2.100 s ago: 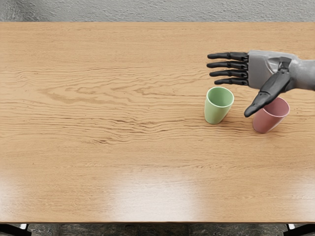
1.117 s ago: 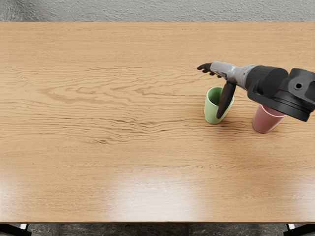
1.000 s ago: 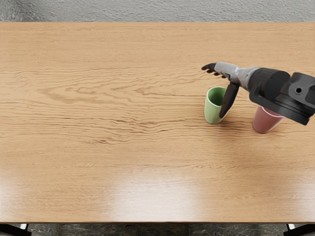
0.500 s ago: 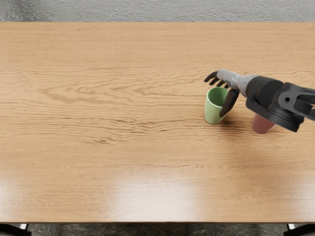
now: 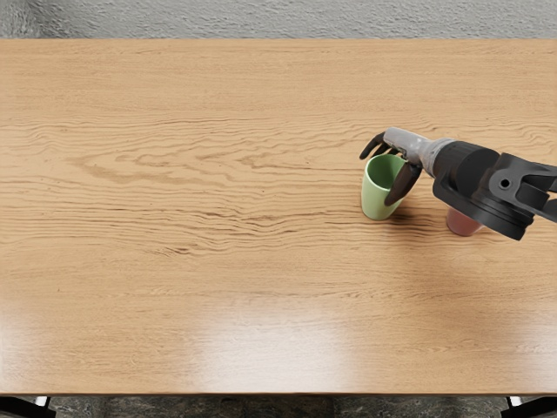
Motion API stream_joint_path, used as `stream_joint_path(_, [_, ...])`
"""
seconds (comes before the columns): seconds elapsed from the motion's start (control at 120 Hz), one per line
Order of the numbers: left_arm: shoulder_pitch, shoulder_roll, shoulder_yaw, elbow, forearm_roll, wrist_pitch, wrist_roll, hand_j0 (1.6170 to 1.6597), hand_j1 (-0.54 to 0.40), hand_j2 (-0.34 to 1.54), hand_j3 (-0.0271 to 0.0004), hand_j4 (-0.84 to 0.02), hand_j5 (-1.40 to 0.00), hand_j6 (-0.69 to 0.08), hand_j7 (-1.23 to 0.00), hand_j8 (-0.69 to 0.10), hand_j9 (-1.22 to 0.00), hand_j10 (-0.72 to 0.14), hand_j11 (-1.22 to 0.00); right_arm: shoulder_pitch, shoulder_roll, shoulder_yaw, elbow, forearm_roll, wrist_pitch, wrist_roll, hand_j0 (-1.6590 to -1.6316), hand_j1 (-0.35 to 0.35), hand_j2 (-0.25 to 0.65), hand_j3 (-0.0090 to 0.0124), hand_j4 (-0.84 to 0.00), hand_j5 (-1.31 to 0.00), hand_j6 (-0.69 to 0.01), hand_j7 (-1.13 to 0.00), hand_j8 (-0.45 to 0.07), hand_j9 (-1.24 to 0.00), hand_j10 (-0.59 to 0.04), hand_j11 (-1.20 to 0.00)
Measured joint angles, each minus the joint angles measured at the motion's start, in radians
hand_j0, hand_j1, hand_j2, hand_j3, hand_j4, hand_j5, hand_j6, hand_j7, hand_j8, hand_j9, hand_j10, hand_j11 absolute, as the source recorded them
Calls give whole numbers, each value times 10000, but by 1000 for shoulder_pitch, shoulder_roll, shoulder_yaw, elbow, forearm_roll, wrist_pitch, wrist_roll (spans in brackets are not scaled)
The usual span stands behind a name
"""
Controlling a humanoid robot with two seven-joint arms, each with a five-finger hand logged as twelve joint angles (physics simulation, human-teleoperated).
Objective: Pick up cup and place in cup with right hand
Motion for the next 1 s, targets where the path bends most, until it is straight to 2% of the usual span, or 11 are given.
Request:
stream_joint_path(0.108, [0,0,0,0,0,0,0,16581,3491,2,-1,-3,-2,-4,-1,-3,-1,-2,-1,4,-5,8,12,5,7,0,-16561,847,380,1,-4401,-5645,-3855,-5656,-2898,-5678,-3570,-5707])
stream_joint_path(0.233, [0,0,0,0,0,0,0,16581,3491,1,0,-3,-1,-4,-1,-3,-1,-2,-1,9,-30,58,37,10,47,0,-16552,687,43,-3,-4430,-5911,-3835,-5831,-2816,-5904,-3542,-5893])
stream_joint_path(0.267, [0,0,0,0,0,0,0,16581,3491,1,0,-3,-1,-4,-1,-3,-1,-2,0,10,-41,80,44,11,65,0,-16551,620,-18,4,-4424,-5966,-3866,-5858,-2861,-5959,-3574,-5934])
stream_joint_path(0.383, [0,0,0,0,0,0,0,16581,3491,1,0,-3,-1,-4,-1,-3,0,-2,0,10,-80,169,61,27,141,0,-16555,658,289,-3,-4422,-6043,-3916,-5904,-2876,-6032,-3569,-6004])
stream_joint_path(0.508, [0,0,0,0,0,0,0,16581,3491,1,0,-3,-1,-4,0,-3,0,-2,0,11,-137,268,75,69,234,0,-16562,755,511,4,-4373,-6072,-3917,-5898,-2864,-6046,-3568,-6007])
stream_joint_path(0.658, [0,0,0,0,0,0,0,16581,3491,0,0,-3,0,-4,0,-3,0,-2,0,17,-206,342,80,114,315,0,-16569,822,904,6,-4299,-6123,-3931,-5889,-2859,-6073,-3568,-6014])
stream_joint_path(0.858, [0,0,0,0,0,0,0,16581,3491,0,0,-3,0,-4,0,-3,0,-2,1,32,-326,375,85,150,386,0,-16582,1002,1569,13,-4236,-6190,-3954,-5894,-2847,-6159,-3518,-6084])
stream_joint_path(0.883, [0,0,0,0,0,0,0,16581,3491,0,0,-3,0,-4,0,-3,0,-2,1,32,-341,376,88,151,390,0,-16581,1029,1698,6,-4236,-6189,-3957,-5895,-2865,-6151,-3488,-6080])
stream_joint_path(0.892, [0,0,0,0,0,0,0,16581,3491,0,0,-3,0,-4,0,-3,0,-2,1,32,-346,376,89,151,391,0,-16580,1036,1742,-15,-4256,-6163,-4016,-5895,-2893,-6123,-3510,-6053])
stream_joint_path(0.908, [0,0,0,0,0,0,0,16581,3491,0,0,-3,0,-4,0,-3,0,-2,1,32,-357,376,92,152,393,0,-16581,1050,1851,4,-4251,-6167,-4009,-5896,-2917,-6112,-3532,-6046])
stream_joint_path(1.0, [0,0,0,0,0,0,0,16581,3491,0,0,-3,0,-4,0,-3,1,-2,1,33,-415,377,110,154,411,0,-16582,1105,2120,12,-4229,-6193,-4087,-5897,-2970,-6086,-3607,-6058])
